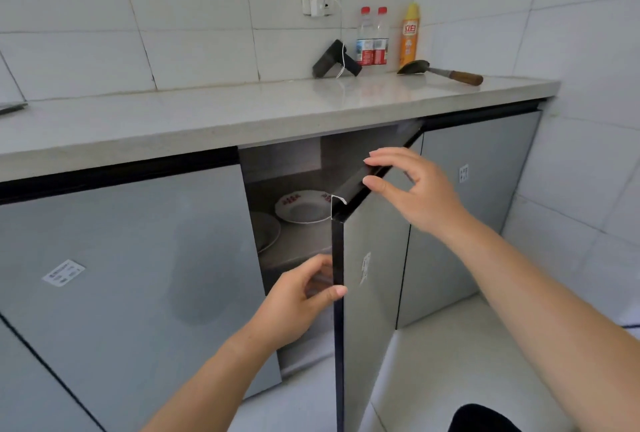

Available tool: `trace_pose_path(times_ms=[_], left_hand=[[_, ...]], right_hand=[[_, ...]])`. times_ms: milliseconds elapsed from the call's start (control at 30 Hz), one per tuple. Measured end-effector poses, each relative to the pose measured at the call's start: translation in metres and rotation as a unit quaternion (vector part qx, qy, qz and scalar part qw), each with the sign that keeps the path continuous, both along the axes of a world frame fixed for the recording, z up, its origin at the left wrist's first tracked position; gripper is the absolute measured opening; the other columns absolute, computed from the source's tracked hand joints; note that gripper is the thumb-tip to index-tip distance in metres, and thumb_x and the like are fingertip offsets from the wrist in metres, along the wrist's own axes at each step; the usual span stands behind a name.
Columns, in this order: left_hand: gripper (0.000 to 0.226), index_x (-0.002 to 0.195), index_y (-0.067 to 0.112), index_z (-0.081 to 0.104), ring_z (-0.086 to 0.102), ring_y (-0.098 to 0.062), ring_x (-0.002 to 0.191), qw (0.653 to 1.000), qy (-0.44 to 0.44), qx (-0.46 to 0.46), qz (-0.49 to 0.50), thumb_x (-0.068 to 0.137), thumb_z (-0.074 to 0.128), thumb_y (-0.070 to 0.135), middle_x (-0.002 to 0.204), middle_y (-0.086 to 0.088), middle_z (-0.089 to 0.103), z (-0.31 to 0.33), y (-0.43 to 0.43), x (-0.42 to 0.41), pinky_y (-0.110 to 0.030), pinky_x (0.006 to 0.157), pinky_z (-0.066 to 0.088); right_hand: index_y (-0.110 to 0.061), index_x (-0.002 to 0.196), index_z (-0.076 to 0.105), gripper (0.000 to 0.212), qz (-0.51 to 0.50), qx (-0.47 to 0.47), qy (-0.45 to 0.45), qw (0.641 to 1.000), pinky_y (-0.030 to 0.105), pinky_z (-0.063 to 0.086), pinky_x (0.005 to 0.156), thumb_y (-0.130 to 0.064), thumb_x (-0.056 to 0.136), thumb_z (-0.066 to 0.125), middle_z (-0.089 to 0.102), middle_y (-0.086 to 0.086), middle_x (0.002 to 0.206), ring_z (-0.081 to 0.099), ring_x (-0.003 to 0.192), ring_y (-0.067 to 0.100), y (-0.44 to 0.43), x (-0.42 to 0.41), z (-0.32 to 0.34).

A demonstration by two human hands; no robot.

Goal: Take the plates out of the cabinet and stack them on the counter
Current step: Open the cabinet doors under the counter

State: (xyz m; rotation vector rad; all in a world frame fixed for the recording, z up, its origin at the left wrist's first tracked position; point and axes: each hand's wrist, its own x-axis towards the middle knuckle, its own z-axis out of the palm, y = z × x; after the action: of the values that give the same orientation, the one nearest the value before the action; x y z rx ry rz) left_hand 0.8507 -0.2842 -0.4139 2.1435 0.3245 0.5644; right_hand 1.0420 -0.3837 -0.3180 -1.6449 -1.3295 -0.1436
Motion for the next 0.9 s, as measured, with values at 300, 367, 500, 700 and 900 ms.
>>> trace_pose_path(times_ms=[300, 367, 500, 700, 900], left_hand=[[0.022, 0.102, 0.028, 0.061, 0.066, -0.004, 0.089, 0.997, 0.003, -0.002, -0.083, 0.081, 0.069, 0.027, 0.099, 0.01, 0.068, 0.001, -0.028, 0.025, -0.017, 0.08, 0.05], [0.02, 0.099, 0.03, 0.06, 0.066, -0.001, 0.087, 0.996, 0.002, 0.005, -0.089, 0.081, 0.069, 0.027, 0.097, 0.01, 0.068, 0.003, -0.037, 0.029, -0.011, 0.077, 0.048], [0.026, 0.099, 0.022, 0.06, 0.067, -0.004, 0.082, 0.995, -0.009, 0.012, -0.098, 0.078, 0.073, 0.027, 0.095, 0.004, 0.068, 0.004, -0.057, 0.042, -0.02, 0.077, 0.053], [0.026, 0.091, 0.021, 0.062, 0.067, -0.01, 0.077, 0.992, -0.045, 0.004, -0.117, 0.072, 0.077, 0.03, 0.085, 0.006, 0.067, -0.001, -0.09, 0.072, -0.028, 0.074, 0.055], [0.032, 0.101, 0.049, 0.048, 0.058, 0.004, 0.103, 0.976, -0.009, 0.04, -0.215, 0.077, 0.068, 0.041, 0.105, 0.024, 0.06, -0.002, -0.109, 0.095, -0.012, 0.082, 0.049]], right_hand=[[-0.028, 0.113, 0.063, 0.032, 0.014, -0.009, 0.077, 0.997, 0.019, 0.037, 0.106, -0.036, 0.082, 0.063, 0.054, -0.011, 0.131, 0.047, 0.123, -0.001, -0.046, 0.003, -0.003], [-0.028, 0.113, 0.063, 0.033, 0.016, -0.007, 0.089, 0.996, 0.022, 0.039, 0.105, -0.037, 0.082, 0.063, 0.054, -0.01, 0.131, 0.046, 0.124, 0.0, -0.054, 0.005, -0.004], [-0.041, 0.101, 0.063, 0.025, 0.01, 0.015, 0.091, 0.996, 0.02, 0.04, 0.1, -0.05, 0.078, 0.061, 0.056, -0.013, 0.125, 0.05, 0.123, 0.002, -0.074, 0.009, -0.004], [-0.035, 0.098, 0.066, 0.024, -0.026, 0.041, 0.107, 0.993, 0.029, 0.042, 0.104, -0.045, 0.077, 0.063, 0.064, -0.005, 0.119, 0.057, 0.115, 0.004, -0.118, 0.017, -0.007], [-0.034, 0.102, 0.067, 0.026, -0.092, 0.03, 0.136, 0.986, 0.044, 0.046, 0.101, -0.047, 0.081, 0.06, 0.068, -0.013, 0.112, 0.061, 0.109, 0.005, -0.169, 0.021, -0.006]])
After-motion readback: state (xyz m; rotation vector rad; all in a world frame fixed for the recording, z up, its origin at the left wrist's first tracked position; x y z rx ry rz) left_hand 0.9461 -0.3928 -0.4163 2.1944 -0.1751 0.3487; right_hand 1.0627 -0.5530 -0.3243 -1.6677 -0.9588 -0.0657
